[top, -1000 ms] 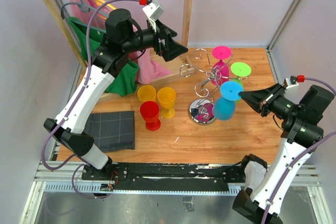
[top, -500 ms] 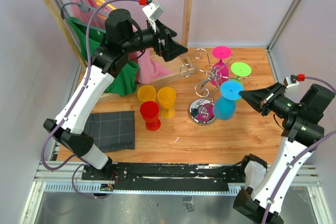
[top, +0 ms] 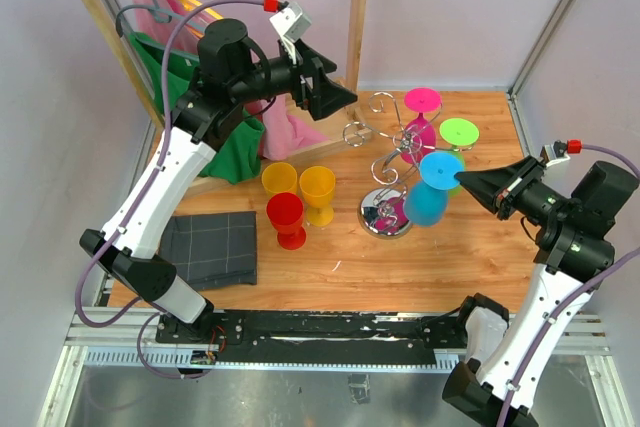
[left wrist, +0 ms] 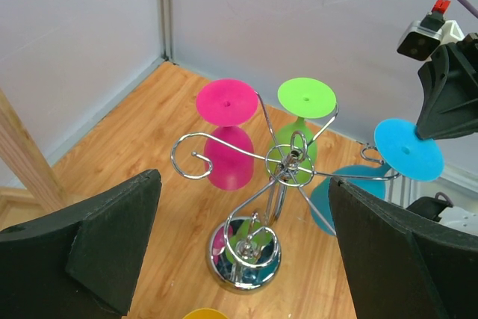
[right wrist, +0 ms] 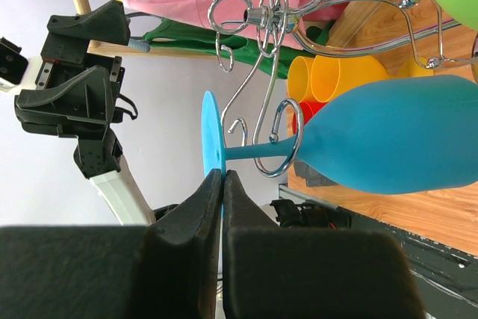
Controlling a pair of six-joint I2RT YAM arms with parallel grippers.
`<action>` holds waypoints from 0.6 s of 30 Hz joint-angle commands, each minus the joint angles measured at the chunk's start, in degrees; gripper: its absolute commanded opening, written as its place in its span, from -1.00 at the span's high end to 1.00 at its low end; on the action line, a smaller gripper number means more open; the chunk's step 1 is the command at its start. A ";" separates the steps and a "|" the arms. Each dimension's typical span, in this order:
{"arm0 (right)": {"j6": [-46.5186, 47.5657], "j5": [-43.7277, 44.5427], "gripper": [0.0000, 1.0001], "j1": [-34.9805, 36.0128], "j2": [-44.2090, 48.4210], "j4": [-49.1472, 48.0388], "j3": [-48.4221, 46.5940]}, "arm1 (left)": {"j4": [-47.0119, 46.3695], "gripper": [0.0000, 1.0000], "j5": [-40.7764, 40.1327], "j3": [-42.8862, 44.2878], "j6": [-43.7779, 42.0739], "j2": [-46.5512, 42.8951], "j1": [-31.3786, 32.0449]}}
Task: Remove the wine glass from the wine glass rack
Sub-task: Pick up the wine glass from the wine rack.
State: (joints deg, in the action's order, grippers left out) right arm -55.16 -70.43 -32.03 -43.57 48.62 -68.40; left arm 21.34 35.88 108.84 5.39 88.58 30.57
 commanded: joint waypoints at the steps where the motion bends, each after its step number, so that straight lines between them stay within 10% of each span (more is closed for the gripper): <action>1: -2.74 -1.44 0.99 -1.00 0.59 -4.64 1.30 | -0.52 -0.99 0.68 0.67 -0.29 -0.96 0.67; 18: -8.40 -1.01 0.99 -0.84 1.53 -12.83 5.45 | -0.53 -0.98 0.42 0.68 -0.43 -1.23 1.07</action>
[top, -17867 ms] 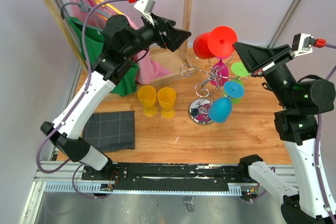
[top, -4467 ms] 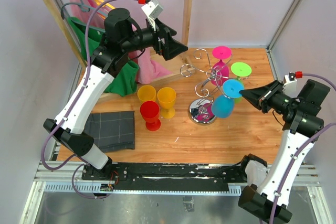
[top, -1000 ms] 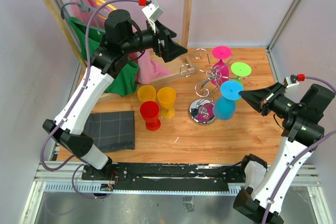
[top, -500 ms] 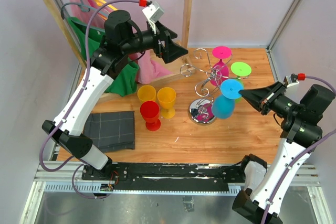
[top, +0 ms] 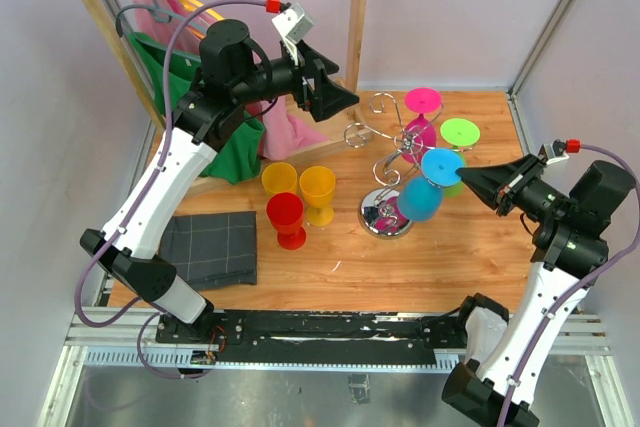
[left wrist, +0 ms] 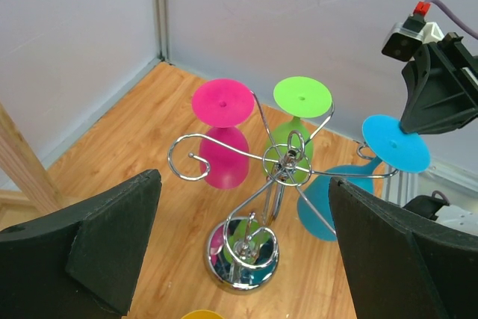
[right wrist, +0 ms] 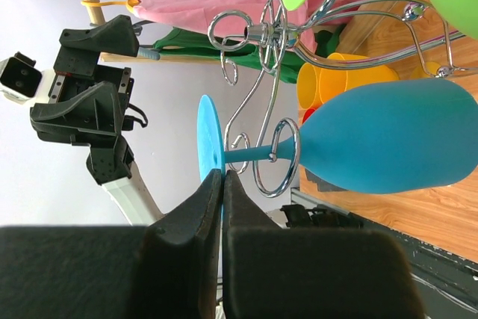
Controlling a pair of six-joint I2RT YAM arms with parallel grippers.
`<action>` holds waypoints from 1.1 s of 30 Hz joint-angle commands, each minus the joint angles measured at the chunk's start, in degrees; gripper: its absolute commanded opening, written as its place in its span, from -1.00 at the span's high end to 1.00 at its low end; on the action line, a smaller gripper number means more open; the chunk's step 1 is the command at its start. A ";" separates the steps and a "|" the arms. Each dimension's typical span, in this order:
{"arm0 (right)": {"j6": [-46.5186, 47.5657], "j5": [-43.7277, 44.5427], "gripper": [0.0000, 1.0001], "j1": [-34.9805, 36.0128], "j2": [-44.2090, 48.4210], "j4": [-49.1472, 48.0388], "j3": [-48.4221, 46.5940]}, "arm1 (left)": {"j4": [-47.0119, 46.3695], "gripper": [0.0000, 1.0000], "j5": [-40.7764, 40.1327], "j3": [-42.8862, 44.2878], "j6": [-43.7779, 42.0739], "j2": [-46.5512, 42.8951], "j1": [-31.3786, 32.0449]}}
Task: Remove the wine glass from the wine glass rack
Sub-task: Pick up the wine glass from the wine rack.
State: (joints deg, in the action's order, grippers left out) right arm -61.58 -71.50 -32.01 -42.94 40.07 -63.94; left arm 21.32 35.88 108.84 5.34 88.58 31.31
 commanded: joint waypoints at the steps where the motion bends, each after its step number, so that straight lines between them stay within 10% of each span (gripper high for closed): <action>1: -2.68 0.31 0.99 -0.86 1.11 -5.25 1.44 | -0.49 -0.99 0.42 0.68 -0.40 -1.21 0.40; 33: -10.05 9.08 0.99 5.35 2.77 -15.70 6.30 | -0.52 -0.99 -1.14 0.39 0.01 -3.09 2.51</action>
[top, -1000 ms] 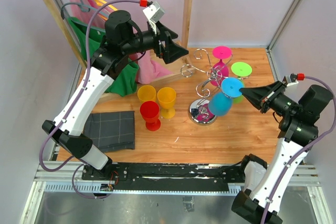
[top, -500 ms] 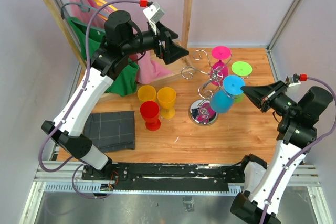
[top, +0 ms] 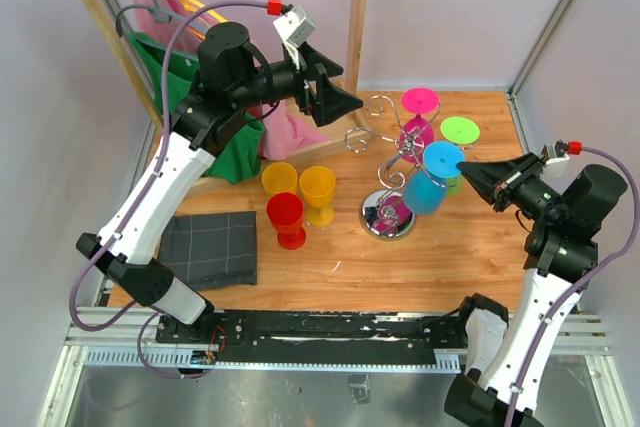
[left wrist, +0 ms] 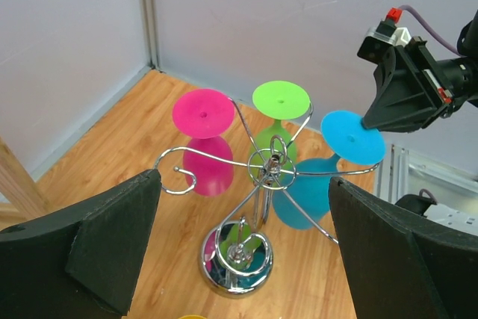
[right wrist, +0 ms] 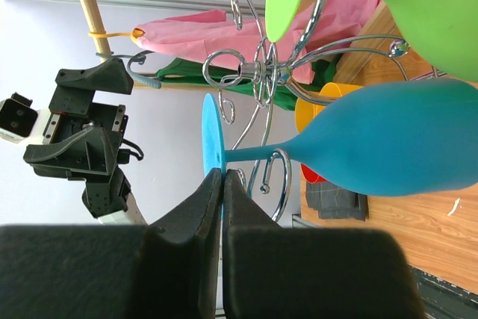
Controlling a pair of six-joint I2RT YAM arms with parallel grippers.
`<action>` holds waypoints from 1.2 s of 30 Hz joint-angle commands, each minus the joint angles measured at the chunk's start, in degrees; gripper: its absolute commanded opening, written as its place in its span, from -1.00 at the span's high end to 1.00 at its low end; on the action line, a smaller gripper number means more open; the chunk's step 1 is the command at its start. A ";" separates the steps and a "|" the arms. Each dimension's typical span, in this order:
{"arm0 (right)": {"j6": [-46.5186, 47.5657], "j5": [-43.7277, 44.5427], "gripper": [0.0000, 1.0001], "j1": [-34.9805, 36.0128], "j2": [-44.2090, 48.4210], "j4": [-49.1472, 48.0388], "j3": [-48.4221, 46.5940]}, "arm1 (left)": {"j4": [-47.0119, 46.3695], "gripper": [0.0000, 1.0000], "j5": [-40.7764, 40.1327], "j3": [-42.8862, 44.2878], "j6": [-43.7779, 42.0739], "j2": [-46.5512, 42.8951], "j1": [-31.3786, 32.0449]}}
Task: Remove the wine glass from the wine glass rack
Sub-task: Pick up the wine glass from the wine rack.
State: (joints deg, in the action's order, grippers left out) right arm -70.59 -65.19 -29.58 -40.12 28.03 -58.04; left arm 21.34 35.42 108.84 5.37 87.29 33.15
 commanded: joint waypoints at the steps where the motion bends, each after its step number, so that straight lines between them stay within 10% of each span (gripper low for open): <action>1: -1.07 3.56 0.99 3.89 -0.30 -3.89 0.31 | -0.56 -0.99 -0.74 0.33 -0.05 -1.85 0.77; 36: 3.51 15.93 0.99 4.86 2.47 5.89 -4.07 | 0.37 -0.98 -1.05 -1.03 -1.66 -4.38 0.80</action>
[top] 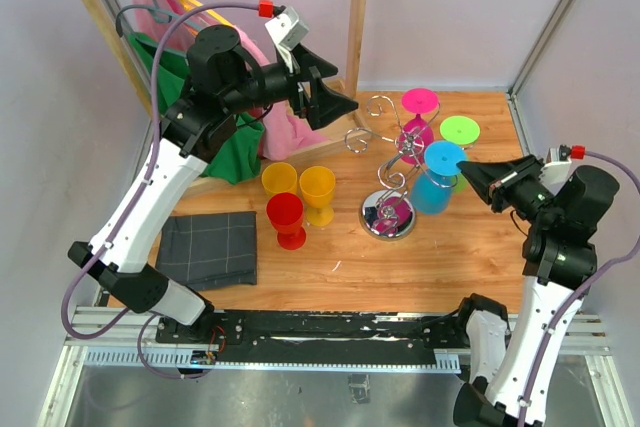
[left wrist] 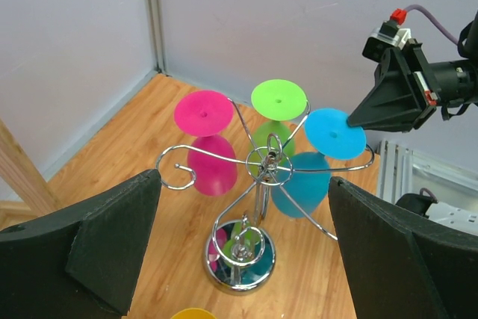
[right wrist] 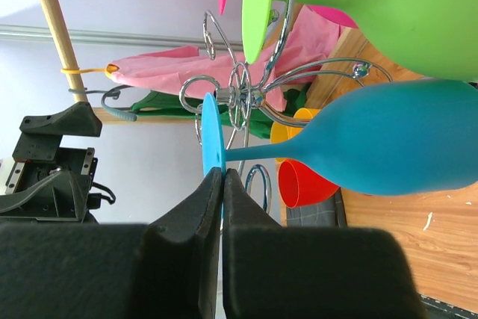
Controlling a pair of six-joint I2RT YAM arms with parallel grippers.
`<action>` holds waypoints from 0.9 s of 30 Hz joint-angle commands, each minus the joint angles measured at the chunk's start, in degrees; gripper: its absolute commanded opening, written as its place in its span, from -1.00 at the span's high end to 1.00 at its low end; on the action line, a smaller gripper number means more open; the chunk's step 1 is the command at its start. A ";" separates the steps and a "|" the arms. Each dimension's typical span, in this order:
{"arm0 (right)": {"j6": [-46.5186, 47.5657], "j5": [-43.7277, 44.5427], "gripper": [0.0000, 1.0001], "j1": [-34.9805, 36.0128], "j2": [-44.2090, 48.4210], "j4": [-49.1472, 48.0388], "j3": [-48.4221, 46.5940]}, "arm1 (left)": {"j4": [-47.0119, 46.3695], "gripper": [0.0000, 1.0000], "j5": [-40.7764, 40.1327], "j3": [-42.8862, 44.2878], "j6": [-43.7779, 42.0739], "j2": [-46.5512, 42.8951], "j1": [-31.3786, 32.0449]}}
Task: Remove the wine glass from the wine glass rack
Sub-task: Pick up the wine glass from the wine rack.
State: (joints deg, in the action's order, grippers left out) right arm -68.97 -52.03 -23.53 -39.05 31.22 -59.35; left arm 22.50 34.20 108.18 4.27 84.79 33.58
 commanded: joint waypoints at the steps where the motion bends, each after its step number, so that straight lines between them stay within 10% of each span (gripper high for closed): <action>1: 2.37 3.63 0.99 -1.32 1.49 3.63 -3.19 | -0.81 -0.98 0.17 -0.42 -0.51 -1.98 0.42; 27: -0.11 21.00 0.99 -1.51 8.31 11.18 -4.63 | -0.45 -0.99 0.26 -1.21 -1.08 -3.06 0.43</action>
State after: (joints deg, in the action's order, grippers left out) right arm -67.94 -34.85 -24.45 -31.90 41.52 -61.60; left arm 22.79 34.20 107.24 3.88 83.26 33.58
